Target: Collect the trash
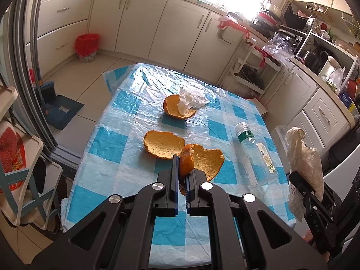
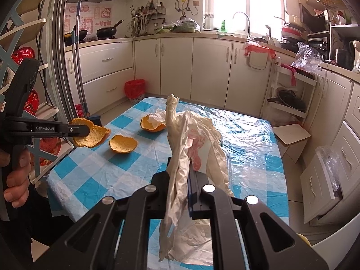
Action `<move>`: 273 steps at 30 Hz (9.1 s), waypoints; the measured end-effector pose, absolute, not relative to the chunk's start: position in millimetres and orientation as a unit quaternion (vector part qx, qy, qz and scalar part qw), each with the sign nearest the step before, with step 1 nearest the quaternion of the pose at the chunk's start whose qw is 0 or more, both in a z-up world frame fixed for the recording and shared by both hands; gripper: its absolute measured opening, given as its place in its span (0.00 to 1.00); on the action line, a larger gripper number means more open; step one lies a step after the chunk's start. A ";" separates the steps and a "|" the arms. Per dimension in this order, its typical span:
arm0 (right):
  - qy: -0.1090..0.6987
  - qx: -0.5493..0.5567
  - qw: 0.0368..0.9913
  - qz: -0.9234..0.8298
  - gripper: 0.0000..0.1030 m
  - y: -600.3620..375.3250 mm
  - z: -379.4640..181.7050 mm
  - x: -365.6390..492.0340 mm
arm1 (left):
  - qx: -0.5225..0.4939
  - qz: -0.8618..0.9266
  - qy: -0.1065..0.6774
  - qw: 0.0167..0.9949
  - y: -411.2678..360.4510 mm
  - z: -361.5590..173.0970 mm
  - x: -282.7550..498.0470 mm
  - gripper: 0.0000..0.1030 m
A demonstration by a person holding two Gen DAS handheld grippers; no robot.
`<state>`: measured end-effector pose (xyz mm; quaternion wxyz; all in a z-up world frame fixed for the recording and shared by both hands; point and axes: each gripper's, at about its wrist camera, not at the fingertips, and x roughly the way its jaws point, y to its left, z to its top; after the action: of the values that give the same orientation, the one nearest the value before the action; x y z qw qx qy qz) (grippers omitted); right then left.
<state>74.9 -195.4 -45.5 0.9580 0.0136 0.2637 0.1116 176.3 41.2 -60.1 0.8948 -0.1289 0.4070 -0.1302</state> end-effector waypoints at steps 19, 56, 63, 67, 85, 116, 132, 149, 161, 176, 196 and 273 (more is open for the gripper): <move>0.260 0.021 0.961 0.096 0.11 -205.0 -47.1 72.9 | -0.126 -0.137 0.407 0.894 27.7 -57.2 173.7 0.04; 0.321 0.181 0.925 -0.090 0.14 -381.7 -102.6 35.2 | -0.073 -0.272 0.419 0.863 -116.7 -54.2 152.4 0.04; 0.407 0.253 0.864 -0.153 0.31 -435.8 -165.6 32.7 | -0.052 -0.322 0.433 0.840 -199.4 -63.9 141.3 0.04; 0.423 0.306 0.830 -0.195 0.50 -470.8 -190.2 23.3 | -0.035 -0.345 0.442 0.827 -244.3 -72.8 130.4 0.04; 0.105 0.252 0.935 -0.227 0.76 -473.8 -17.7 -62.0 | 0.074 -0.397 0.525 0.749 -439.3 -160.8 85.6 0.06; 0.105 0.158 0.979 -0.069 0.89 -312.2 18.9 9.2 | -0.031 -0.129 0.384 0.914 -7.7 -10.0 166.7 0.66; 0.186 0.071 0.980 -0.019 0.90 -225.0 -19.6 63.4 | -0.131 -0.038 0.404 0.905 83.1 -41.5 175.2 0.73; 0.209 0.088 0.973 -0.036 0.91 -241.5 -29.1 62.3 | -0.112 -0.040 0.419 0.900 66.6 -51.7 176.5 0.75; 0.211 0.070 0.974 -0.031 0.91 -230.9 -28.1 63.3 | -0.119 -0.042 0.420 0.899 67.8 -51.6 177.1 0.75; 0.210 0.063 0.975 -0.029 0.93 -226.8 -25.2 61.9 | -0.117 -0.041 0.421 0.899 68.0 -53.0 176.8 0.75; 0.225 0.060 0.972 -0.028 0.93 -227.7 -37.5 67.8 | -0.106 -0.038 0.424 0.899 69.9 -55.5 178.1 0.75; 0.362 0.099 0.926 0.035 0.53 -214.7 -91.0 161.0 | 0.011 -0.162 0.482 0.861 -2.9 -95.5 260.3 0.06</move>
<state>161.0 -214.7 -91.0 0.9260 0.0992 0.3625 0.0355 260.3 -2.9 -95.5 0.8610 0.0107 0.4821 -0.1617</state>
